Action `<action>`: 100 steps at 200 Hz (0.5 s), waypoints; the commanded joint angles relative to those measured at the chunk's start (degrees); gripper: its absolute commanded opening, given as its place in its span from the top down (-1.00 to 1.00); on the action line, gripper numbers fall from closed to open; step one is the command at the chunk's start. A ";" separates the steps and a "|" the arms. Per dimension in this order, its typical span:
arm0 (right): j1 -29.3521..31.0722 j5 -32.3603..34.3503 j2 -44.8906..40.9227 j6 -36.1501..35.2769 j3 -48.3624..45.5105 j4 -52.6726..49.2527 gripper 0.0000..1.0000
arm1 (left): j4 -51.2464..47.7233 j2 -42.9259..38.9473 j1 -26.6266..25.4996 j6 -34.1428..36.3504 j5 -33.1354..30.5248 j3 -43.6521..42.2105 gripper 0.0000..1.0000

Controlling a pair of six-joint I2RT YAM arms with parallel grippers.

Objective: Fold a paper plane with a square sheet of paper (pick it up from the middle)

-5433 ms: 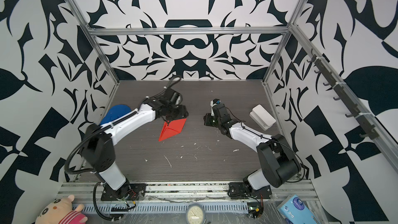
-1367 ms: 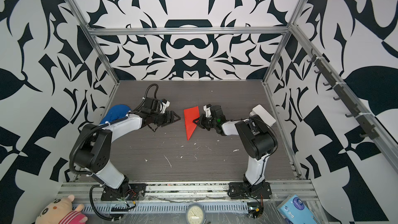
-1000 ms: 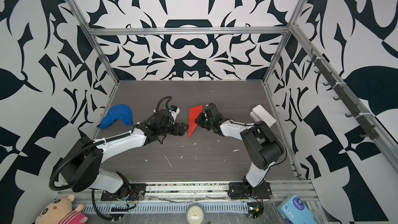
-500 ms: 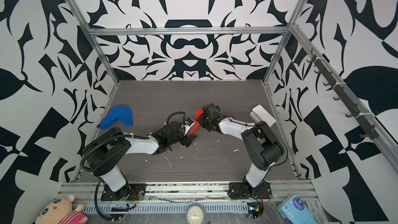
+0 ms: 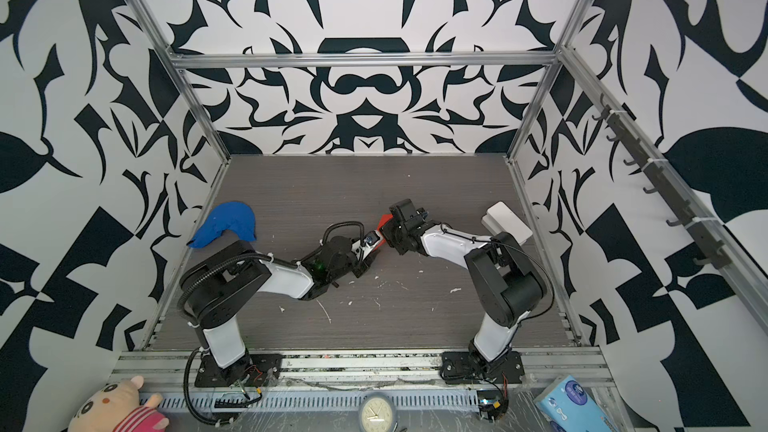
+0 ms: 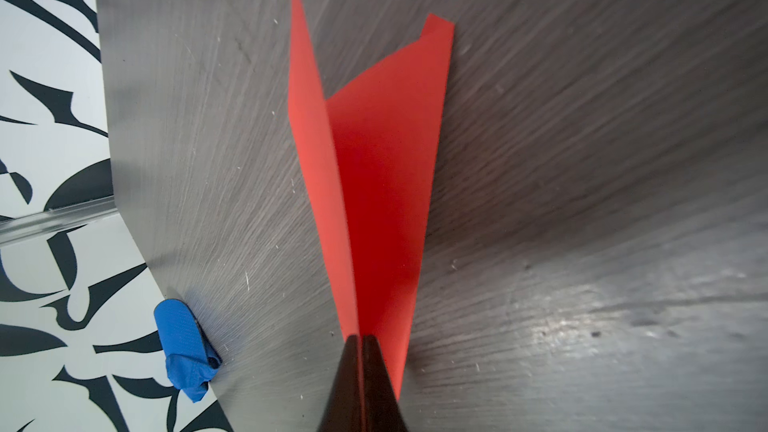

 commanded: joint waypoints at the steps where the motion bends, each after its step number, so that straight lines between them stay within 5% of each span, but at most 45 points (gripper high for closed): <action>1: -0.17 -1.10 -0.33 1.71 1.87 -0.64 1.00 | 2.64 1.60 0.01 0.68 -0.49 -0.72 0.28; 39: -0.72 -2.39 -0.68 2.19 1.71 -0.92 1.00 | 2.34 2.05 0.01 0.95 -0.55 -0.93 0.61; 70: -2.02 -3.10 -0.95 0.94 1.84 -1.83 0.65 | 0.81 1.97 0.01 0.51 0.01 -1.09 0.76; 100: -4.57 -5.11 -1.16 -1.32 2.03 -4.54 0.51 | -0.37 2.06 0.02 0.67 0.58 -1.30 0.76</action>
